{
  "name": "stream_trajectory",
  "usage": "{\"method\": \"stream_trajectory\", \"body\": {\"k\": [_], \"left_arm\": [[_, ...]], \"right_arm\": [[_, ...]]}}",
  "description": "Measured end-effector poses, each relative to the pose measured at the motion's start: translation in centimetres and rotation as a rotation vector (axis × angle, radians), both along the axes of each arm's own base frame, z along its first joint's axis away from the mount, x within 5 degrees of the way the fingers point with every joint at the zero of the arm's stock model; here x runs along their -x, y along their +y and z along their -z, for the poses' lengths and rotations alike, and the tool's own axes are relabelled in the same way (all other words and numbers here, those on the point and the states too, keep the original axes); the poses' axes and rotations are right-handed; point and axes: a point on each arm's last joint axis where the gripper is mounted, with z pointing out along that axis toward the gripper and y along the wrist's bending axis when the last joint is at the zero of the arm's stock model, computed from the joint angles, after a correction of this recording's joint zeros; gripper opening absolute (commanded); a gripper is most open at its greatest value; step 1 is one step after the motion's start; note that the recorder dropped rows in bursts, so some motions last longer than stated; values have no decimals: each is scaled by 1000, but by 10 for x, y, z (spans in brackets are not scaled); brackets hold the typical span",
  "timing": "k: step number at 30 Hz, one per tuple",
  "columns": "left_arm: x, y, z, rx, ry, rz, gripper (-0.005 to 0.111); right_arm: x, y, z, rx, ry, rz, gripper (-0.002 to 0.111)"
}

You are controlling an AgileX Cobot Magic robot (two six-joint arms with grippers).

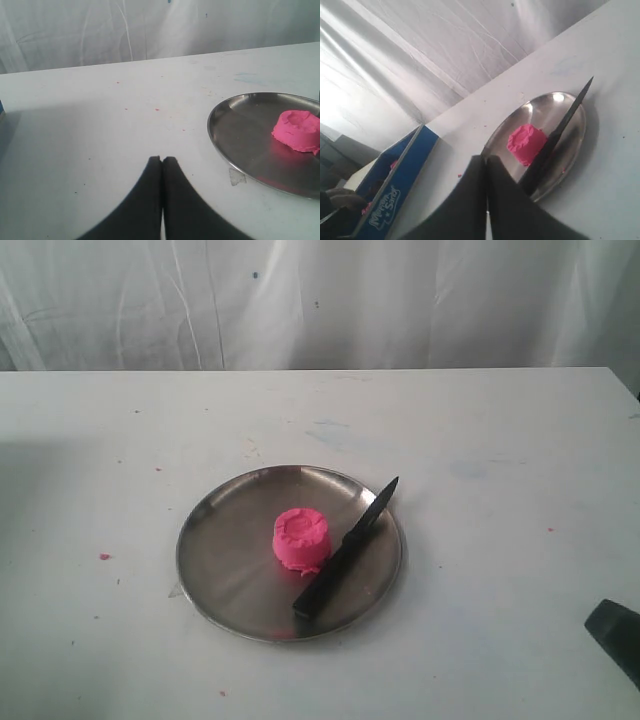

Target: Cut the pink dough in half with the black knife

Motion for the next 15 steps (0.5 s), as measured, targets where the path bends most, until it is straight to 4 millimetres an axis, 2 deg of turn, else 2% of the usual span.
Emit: {"method": "stream_trajectory", "body": {"k": [8,15], "left_arm": [[0,0,0,0,0,0,0],[0,0,0,0,0,0,0]], "right_arm": [[-1,-2,-4,-56,-18,22,0],[-1,-3,-11,-243,39,37,0]]}}
